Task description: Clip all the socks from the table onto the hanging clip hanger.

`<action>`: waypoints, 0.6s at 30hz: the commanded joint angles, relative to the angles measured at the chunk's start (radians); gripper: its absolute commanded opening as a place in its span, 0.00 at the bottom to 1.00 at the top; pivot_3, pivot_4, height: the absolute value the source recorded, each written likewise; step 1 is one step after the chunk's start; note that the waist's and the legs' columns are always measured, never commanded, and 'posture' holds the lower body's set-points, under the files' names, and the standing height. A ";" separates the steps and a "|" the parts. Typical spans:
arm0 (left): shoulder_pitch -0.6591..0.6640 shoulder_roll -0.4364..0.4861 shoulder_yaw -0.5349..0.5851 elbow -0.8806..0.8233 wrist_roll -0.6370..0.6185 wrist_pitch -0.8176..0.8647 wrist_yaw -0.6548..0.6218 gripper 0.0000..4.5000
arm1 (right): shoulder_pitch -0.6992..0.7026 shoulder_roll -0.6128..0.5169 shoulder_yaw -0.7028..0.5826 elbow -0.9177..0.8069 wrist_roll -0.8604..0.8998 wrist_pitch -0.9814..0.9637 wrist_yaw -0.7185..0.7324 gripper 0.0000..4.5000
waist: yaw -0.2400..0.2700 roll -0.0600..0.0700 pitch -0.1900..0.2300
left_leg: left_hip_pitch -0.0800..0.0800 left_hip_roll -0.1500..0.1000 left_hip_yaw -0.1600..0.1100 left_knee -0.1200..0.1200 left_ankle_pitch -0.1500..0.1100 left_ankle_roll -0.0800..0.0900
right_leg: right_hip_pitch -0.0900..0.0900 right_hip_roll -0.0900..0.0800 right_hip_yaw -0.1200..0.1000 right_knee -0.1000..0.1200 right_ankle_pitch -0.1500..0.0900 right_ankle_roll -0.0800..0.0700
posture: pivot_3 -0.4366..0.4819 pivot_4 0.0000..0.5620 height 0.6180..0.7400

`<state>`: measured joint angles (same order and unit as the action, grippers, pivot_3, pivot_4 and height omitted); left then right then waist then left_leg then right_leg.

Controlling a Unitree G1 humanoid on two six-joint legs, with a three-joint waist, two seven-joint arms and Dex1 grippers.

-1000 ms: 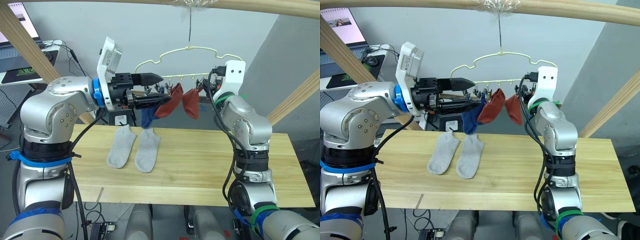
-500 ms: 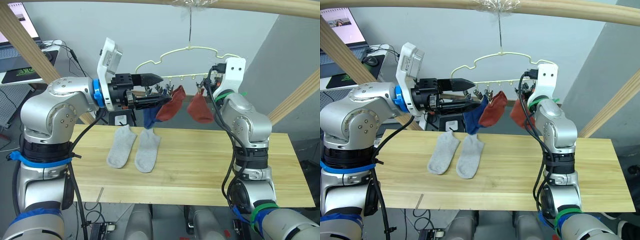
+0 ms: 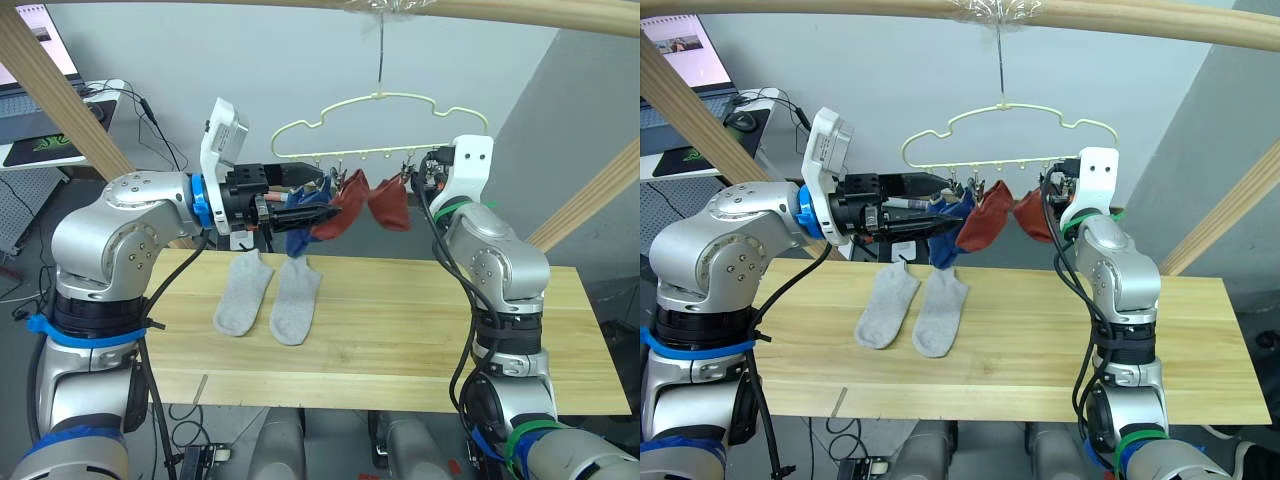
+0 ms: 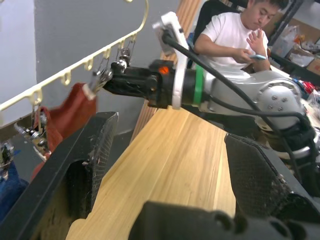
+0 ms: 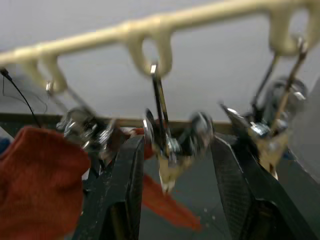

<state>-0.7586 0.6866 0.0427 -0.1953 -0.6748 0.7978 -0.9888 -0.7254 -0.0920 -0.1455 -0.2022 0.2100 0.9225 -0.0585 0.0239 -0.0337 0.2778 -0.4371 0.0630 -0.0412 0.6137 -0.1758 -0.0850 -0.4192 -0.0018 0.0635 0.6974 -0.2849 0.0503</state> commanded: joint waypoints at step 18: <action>0.584 -0.234 0.049 -0.122 0.129 -0.281 0.292 0.87 | 0.848 -0.166 0.137 -0.736 0.014 -0.002 0.145 0.46 | -0.007 0.000 -0.018 | 0.003 0.000 0.001 0.001 0.001 0.001 | 0.003 0.000 0.002 0.000 0.000 -0.001 | 0.56 0.33 1.00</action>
<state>-0.1766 0.4591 0.0641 -0.2812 -0.5553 0.5542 -0.7199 0.1127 -0.2544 -0.0012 -0.8811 0.2211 0.9692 0.0731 0.0164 -0.0338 0.2601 -0.4333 0.0634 -0.0405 0.6150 -0.1748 -0.0836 -0.4153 -0.0015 0.0654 0.6965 -0.2860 0.0483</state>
